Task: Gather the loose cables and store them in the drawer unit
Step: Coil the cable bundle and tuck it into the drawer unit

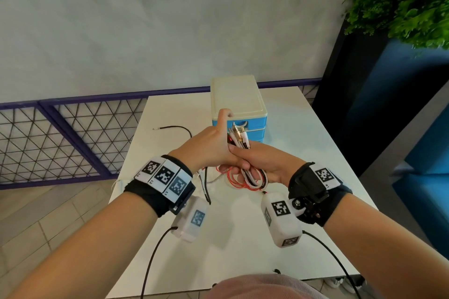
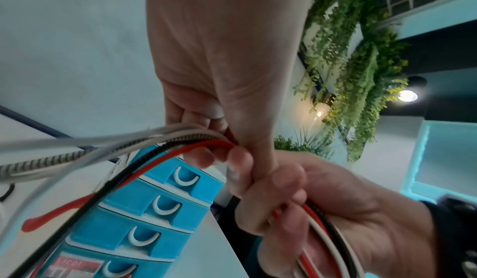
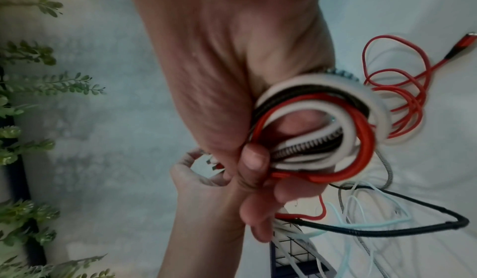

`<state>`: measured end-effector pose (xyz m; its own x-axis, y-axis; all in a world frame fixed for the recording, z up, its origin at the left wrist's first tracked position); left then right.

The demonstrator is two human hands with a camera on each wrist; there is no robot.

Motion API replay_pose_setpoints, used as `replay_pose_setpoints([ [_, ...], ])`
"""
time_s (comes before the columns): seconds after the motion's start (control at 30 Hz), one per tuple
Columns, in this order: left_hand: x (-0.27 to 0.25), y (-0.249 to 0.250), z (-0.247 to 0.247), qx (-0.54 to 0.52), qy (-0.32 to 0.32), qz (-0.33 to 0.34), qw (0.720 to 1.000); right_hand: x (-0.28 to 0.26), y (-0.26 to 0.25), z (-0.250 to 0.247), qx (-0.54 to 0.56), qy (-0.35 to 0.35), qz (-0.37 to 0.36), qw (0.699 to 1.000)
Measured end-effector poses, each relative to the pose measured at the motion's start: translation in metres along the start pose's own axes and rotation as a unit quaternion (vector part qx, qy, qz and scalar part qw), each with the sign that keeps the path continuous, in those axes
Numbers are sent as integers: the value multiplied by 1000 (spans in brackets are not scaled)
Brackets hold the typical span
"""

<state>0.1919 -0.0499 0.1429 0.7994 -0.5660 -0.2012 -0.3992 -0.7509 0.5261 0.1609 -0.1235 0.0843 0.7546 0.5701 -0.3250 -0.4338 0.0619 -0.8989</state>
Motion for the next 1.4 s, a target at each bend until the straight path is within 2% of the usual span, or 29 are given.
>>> replay_pose_setpoints([
  [0.07, 2, -10, 3, -38, -28, -30, 998, -2, -3, -1, -1, 2, 2, 1000],
  [0.17, 0, -34, 9, -171, -61, -73, 981, -6, -11, -7, -11, 10, -3, 1000],
  [0.2, -1, -43, 12, -218, -74, -84, 969, -8, -13, -11, -19, 17, -8, 1000],
  [0.27, -4, -52, 24, -305, -140, -95, 937, -11, -14, -19, -18, 27, -13, 999],
  [0.33, -10, -51, 37, -347, -213, -110, 907, -13, -12, -22, -11, 38, -8, 999],
  [0.37, -12, -49, 39, -349, -233, -115, 900, -13, -11, -24, -16, 46, -5, 999],
  [0.47, -9, -49, 35, -362, -219, -101, 901, -13, -10, -21, -40, 50, 8, 998],
  [0.57, -2, -54, 26, -367, -174, -60, 912, -13, -4, -10, 32, 12, 32, 999],
  [0.7, -1, -53, 23, -402, -152, -48, 902, -13, -3, 1, 74, -32, 43, 996],
  [0.77, -4, -50, 27, -424, -168, -57, 888, -11, -5, -5, 62, -15, 32, 997],
  [0.87, -13, -45, 39, -474, -238, -65, 845, -8, -9, -21, 50, 38, 7, 998],
  [0.97, -23, -42, 50, -492, -290, -46, 819, -8, -9, -40, 59, 91, -9, 994],
  [1.03, -27, -40, 54, -503, -299, -26, 811, -8, -7, -50, 65, 119, -13, 991],
  [1.1, -24, -38, 55, -492, -269, -21, 828, -7, -5, -56, 69, 144, -18, 987],
  [1.17, -16, -34, 54, -426, -199, -29, 882, -5, -5, -58, 46, 178, -27, 983],
  [1.23, -12, -27, 52, -300, -120, -35, 946, -5, -8, -58, -16, 209, -35, 977],
  [1.3, -12, -17, 51, -105, -53, -36, 992, -2, -9, -57, -63, 222, -35, 972],
  [1.33, -14, -12, 51, 5, -21, -46, 999, -1, -8, -56, -67, 221, -33, 972],
  [1.4, -19, 0, 50, 161, 39, -53, 985, 2, -4, -55, -43, 220, -26, 974],
])
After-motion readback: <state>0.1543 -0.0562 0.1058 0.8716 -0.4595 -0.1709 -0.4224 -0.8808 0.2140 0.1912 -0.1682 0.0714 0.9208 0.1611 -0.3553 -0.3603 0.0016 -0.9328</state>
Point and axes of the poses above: each hand's wrist, its own x-axis towards the middle knuckle, its own z-axis out of the palm, y = z × x, the point moved 8 cm from there along x, towards the middle knuckle, and after that the axes turned 9 degrees about -y, right-handed, at the moved point
